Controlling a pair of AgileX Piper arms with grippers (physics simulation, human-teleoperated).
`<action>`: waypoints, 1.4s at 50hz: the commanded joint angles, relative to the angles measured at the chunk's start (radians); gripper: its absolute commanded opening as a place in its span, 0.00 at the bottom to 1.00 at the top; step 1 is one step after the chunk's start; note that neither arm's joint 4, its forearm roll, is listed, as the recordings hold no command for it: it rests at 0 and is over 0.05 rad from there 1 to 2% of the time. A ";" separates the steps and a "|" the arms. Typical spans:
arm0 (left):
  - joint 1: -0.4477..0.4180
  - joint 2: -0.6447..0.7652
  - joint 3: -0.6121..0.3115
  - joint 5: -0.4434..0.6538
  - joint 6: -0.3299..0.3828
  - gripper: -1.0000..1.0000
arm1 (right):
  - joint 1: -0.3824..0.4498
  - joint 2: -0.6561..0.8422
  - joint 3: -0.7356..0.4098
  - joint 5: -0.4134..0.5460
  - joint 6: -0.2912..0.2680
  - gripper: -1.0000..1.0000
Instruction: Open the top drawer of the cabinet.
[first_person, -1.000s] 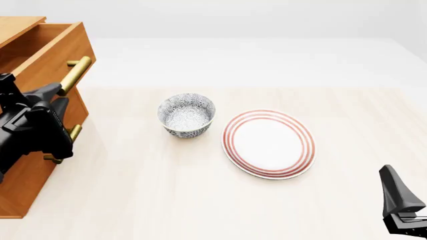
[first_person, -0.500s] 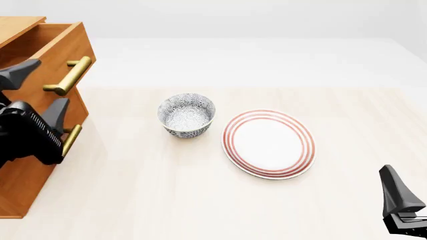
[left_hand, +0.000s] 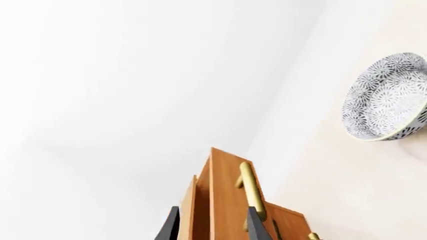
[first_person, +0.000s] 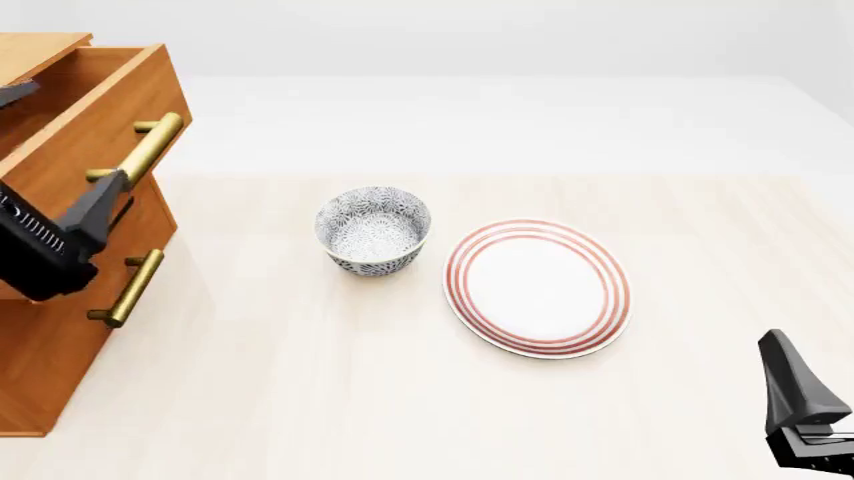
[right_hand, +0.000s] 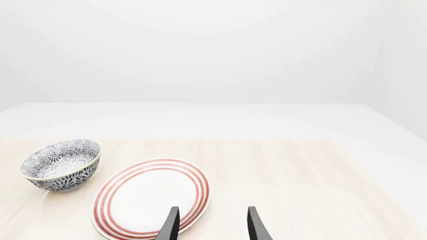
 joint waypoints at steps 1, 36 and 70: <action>0.005 -0.034 -0.114 0.192 -0.242 1.00 | 0.000 -0.003 0.000 0.003 0.001 1.00; 0.020 -0.015 -0.214 0.352 -0.504 1.00 | 0.000 -0.003 0.000 0.003 0.001 1.00; 0.119 0.186 -0.515 0.759 -0.936 1.00 | 0.000 -0.003 0.001 0.003 0.001 1.00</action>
